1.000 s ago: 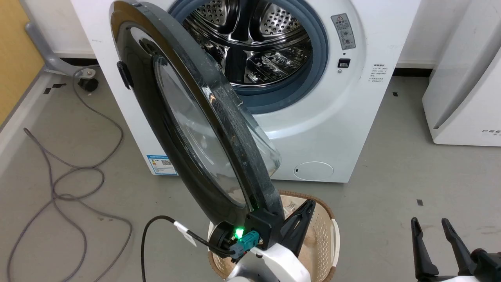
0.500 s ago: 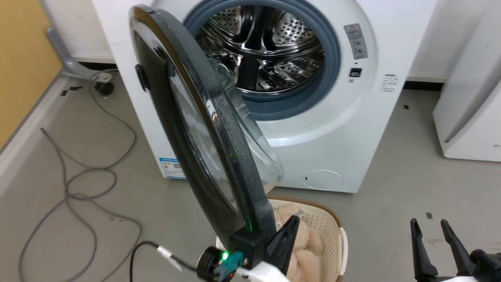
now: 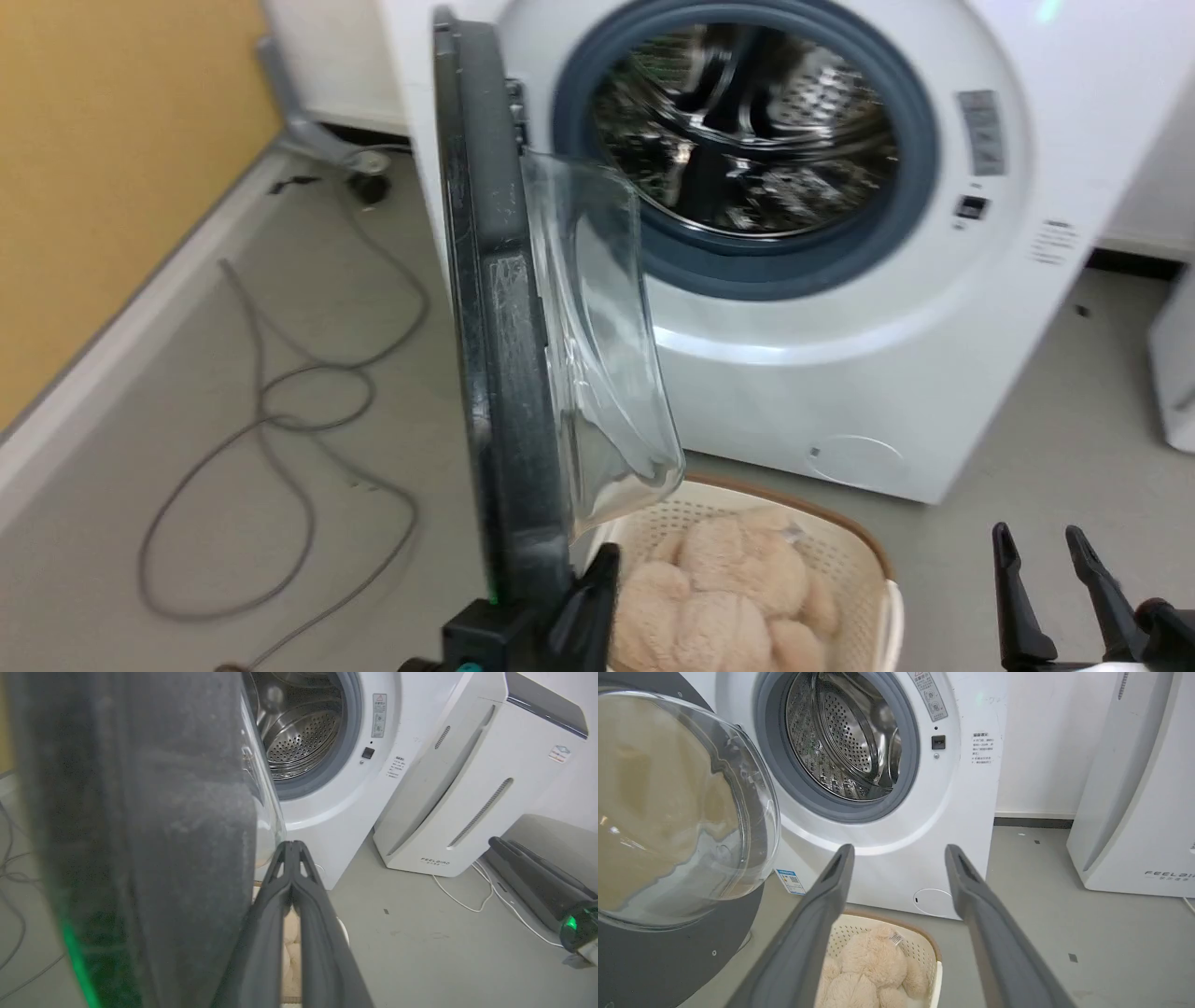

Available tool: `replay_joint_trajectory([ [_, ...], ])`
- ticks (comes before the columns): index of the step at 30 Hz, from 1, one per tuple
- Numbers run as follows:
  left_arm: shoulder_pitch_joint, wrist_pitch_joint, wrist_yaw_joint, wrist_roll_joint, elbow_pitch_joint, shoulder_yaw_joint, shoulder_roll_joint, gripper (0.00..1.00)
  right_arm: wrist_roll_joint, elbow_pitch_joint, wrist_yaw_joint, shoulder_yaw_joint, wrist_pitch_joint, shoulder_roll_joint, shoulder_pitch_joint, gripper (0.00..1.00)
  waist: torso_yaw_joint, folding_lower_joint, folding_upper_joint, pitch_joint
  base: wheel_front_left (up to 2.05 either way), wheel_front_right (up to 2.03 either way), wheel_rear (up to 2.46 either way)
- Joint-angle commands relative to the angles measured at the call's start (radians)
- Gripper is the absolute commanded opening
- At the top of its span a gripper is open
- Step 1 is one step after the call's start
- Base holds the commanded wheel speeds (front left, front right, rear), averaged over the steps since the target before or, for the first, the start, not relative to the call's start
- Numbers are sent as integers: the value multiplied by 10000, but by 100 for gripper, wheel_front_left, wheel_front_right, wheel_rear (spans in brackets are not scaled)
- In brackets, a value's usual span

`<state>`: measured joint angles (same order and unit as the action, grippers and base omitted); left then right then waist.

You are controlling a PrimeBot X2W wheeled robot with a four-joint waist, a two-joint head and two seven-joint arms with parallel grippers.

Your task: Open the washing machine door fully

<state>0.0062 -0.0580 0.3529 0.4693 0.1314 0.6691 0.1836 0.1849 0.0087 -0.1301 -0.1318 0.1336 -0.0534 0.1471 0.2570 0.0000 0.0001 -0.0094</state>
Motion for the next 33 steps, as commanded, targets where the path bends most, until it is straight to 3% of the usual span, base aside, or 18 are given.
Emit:
replay_joint_trajectory([
  [1, 190, -17, 165, -27, 172, -127, 129, 0, -58, -62, -6, -32, 3, 32, 83, 100, 518, 0, -1, -36, 0, 0, 0],
  [9, 701, -107, 743, -101, 751, -582, 513, 0, -127, -198, -6, -182, 46, 32, 72, 100, 1682, 0, -1, 18, 0, 0, 0],
  [16, 606, -316, 945, -88, 552, -1255, 940, 0, -132, -266, -6, -220, 50, 32, 17, 100, 2146, 0, -1, 114, 0, 0, 0],
  [26, -404, -875, 788, 187, -557, -2562, 1534, 0, -289, -401, -6, -82, -4, 32, -87, 100, 2016, 0, -1, 347, 0, 0, 0],
  [33, -1342, -1471, 406, 753, -2086, -3858, 2065, 0, -519, -708, -6, -64, -217, 32, -215, 100, 1549, 0, -1, 761, 0, 0, 0],
])
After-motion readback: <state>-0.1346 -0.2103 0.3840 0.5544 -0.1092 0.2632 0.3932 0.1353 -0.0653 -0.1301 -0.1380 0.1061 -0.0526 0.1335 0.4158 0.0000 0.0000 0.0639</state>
